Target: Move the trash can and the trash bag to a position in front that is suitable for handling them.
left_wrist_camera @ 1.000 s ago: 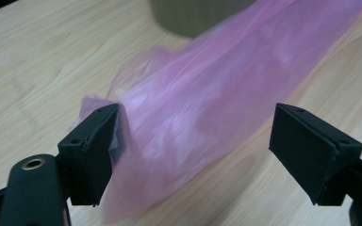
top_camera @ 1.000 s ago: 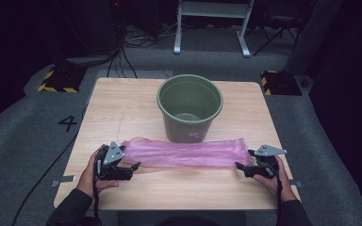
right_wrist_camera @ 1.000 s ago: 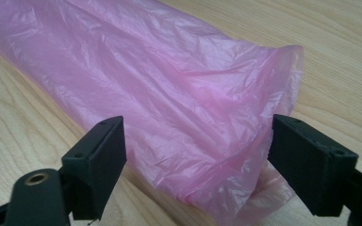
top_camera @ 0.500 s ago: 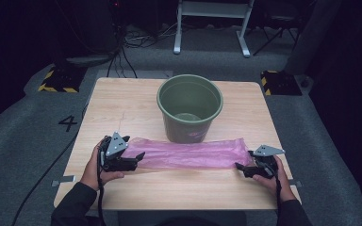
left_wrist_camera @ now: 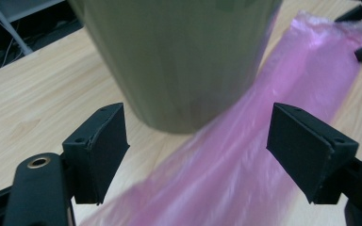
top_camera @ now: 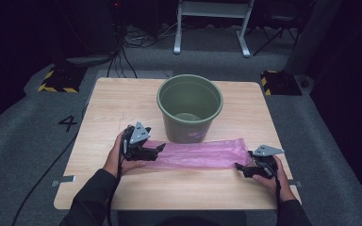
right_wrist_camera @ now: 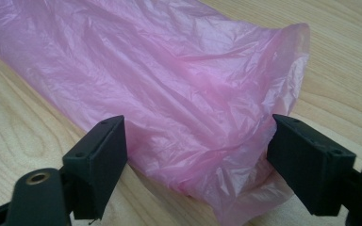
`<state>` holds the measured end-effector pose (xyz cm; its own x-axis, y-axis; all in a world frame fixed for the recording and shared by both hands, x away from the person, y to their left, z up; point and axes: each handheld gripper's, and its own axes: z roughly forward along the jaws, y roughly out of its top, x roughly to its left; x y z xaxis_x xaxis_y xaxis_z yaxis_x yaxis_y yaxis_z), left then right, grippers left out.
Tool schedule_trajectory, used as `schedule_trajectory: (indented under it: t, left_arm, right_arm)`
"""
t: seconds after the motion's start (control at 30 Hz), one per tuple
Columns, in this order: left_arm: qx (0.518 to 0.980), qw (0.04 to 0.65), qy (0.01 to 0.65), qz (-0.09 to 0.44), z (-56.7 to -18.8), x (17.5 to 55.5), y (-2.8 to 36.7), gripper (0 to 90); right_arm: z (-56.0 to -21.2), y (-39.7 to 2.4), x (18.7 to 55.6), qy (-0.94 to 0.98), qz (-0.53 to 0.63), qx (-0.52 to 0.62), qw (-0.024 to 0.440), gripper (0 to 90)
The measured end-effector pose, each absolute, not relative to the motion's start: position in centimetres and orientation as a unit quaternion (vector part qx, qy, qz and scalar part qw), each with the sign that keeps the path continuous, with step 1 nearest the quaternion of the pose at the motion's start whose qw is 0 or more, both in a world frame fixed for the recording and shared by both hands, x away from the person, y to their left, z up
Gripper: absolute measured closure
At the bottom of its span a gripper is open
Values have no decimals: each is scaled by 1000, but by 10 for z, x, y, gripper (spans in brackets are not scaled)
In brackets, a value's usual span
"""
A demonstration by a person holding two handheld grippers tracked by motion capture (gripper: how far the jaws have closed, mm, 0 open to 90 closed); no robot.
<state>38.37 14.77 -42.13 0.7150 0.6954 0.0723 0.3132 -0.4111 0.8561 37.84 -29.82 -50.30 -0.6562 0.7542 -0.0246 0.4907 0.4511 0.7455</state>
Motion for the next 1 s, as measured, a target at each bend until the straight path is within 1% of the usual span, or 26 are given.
schedule_trajectory:
  t: [0.17,0.2,0.23,0.33,0.47,0.57,0.77,1.0]
  left_arm:
    - [803,447,327,219,-422,395,134,203]
    - [796,444,336,237,-422,398,127,213]
    - [793,443,341,242,-422,400,124,217]
    - [787,445,356,237,-423,405,116,203]
    - [778,440,373,251,-426,407,105,188]
    - [774,441,377,254,-427,409,100,153]
    - [769,436,381,272,-429,410,92,152]
    - [763,439,390,270,-430,419,91,155]
  right_arm:
    - [-503,-299,379,832,368,376,174,215]
    - [-503,-299,379,833,369,375,172,214]
    - [-503,-299,379,833,369,375,172,214]
    - [-503,-298,379,834,369,374,171,216]
    - [-503,-298,379,834,369,373,170,216]
    - [-503,-298,379,834,369,373,170,216]
    - [-503,-298,379,834,370,372,171,216]
    - [-503,-298,379,834,370,372,171,216]
